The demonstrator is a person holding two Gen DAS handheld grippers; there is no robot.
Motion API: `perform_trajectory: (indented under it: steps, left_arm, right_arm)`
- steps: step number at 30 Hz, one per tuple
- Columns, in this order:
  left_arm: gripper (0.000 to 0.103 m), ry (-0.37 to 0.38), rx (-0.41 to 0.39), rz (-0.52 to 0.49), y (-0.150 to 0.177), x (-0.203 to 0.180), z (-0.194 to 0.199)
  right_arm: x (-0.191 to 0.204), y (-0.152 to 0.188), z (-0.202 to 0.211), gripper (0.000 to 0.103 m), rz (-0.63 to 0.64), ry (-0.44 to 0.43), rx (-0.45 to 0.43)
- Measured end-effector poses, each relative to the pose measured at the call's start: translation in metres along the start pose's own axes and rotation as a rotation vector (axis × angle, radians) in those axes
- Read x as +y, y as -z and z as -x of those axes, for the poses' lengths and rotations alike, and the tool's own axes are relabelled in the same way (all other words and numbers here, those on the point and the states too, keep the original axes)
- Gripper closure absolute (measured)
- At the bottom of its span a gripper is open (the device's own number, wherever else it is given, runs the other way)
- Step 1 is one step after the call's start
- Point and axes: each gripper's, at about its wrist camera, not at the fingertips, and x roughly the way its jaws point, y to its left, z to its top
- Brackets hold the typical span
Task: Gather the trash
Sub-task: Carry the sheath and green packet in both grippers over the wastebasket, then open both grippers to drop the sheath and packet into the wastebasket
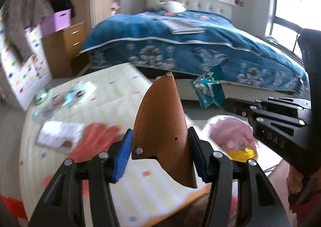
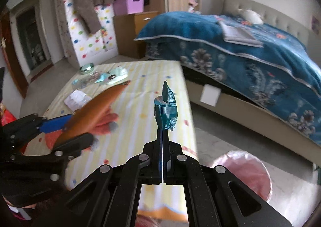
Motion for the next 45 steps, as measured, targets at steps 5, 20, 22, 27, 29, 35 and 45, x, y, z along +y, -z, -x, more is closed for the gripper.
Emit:
perform_trajectory:
  steps: [5,20,22,27,29,35,45]
  left_arm:
    - [0.050,0.076,-0.026,-0.089,-0.014,-0.054,-0.009]
    - [0.050,0.211,0.018,-0.207,-0.029,-0.157,-0.071]
    - [0.049,0.221,0.022,-0.217,-0.030,-0.164,-0.078]
    - [0.030,0.222,0.023,-0.217,-0.033,-0.168,-0.087]
    - [0.029,0.209,0.028,-0.216,-0.032,-0.164,-0.088]
    - [0.029,0.152,0.031,-0.171,-0.028,-0.135,-0.080]
    - [0.025,0.030,-0.043,-0.123,-0.015,-0.075,-0.020]
  right_arm:
    - [-0.039,0.017,0.030,0.103,-0.072,0.058,-0.016]
    - [-0.165,0.072,0.056,0.103,-0.278,0.158,0.006]
    - [-0.172,0.076,0.052,0.103,-0.290,0.156,0.011]
    - [-0.194,0.085,0.036,0.098,-0.343,0.155,0.045]
    - [-0.200,0.090,0.031,0.095,-0.377,0.164,0.060]
    - [-0.195,0.095,0.037,0.089,-0.414,0.180,0.050]
    - [-0.158,0.083,0.057,0.084,-0.357,0.152,0.001]
